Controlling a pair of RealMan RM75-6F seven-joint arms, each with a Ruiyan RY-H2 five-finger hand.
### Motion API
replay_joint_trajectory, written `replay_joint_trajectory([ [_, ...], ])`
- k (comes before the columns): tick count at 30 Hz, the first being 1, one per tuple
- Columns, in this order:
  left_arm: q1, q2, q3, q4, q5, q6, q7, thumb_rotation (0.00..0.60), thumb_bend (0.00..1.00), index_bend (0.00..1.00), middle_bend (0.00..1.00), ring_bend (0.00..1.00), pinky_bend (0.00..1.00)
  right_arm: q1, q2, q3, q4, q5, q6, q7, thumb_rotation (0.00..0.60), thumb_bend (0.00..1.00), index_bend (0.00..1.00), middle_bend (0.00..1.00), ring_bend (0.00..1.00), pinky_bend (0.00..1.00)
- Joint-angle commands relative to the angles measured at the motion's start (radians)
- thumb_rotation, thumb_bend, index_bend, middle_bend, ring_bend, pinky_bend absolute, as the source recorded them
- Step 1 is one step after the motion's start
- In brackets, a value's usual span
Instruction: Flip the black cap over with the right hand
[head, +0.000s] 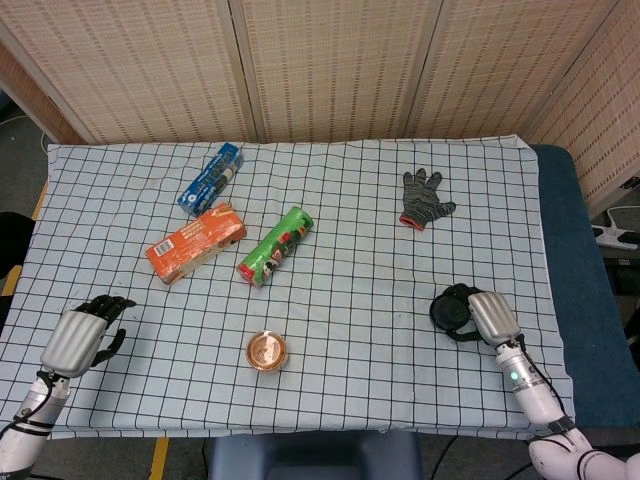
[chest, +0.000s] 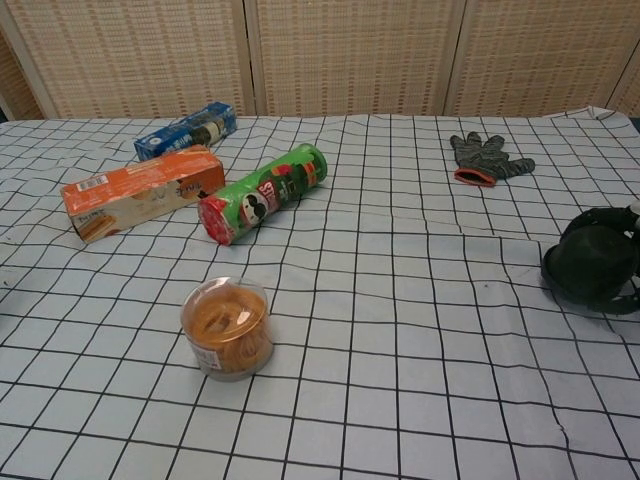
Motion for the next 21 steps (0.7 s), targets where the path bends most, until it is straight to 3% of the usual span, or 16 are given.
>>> replay_joint_trajectory([
  [1, 0.000, 0.000, 0.000, 0.000, -0.001, -0.001, 0.000, 0.600, 0.48, 0.28, 0.31, 0.27, 0.52, 0.006, -0.011, -0.008, 0.023, -0.013, 0.001, 0.027, 0.600, 0.32, 0.54, 0.55, 0.37, 0.48],
  [7, 0.000, 0.000, 0.000, 0.000, -0.002, -0.003, 0.000, 0.600, 0.48, 0.28, 0.31, 0.27, 0.52, 0.004, 0.011, -0.014, 0.009, -0.022, 0.004, 0.046, 0.600, 0.20, 0.25, 0.26, 0.09, 0.21],
  [10, -0.001, 0.000, 0.000, -0.001, -0.002, -0.006, 0.003, 0.600, 0.48, 0.28, 0.31, 0.27, 0.52, 0.000, 0.033, -0.017, -0.018, -0.022, 0.008, 0.031, 0.600, 0.17, 0.07, 0.14, 0.01, 0.11],
  [12, -0.001, 0.000, 0.000, -0.002, -0.003, -0.007, 0.006, 0.600, 0.48, 0.28, 0.31, 0.27, 0.52, -0.005, 0.050, -0.017, -0.041, -0.023, 0.018, 0.016, 0.600, 0.15, 0.01, 0.08, 0.00, 0.08],
  [21, -0.003, 0.000, 0.000, -0.007, -0.008, -0.016, 0.015, 0.600, 0.48, 0.28, 0.31, 0.27, 0.52, -0.032, 0.113, -0.009, -0.129, -0.015, 0.064, -0.034, 0.600, 0.13, 0.00, 0.03, 0.00, 0.06],
])
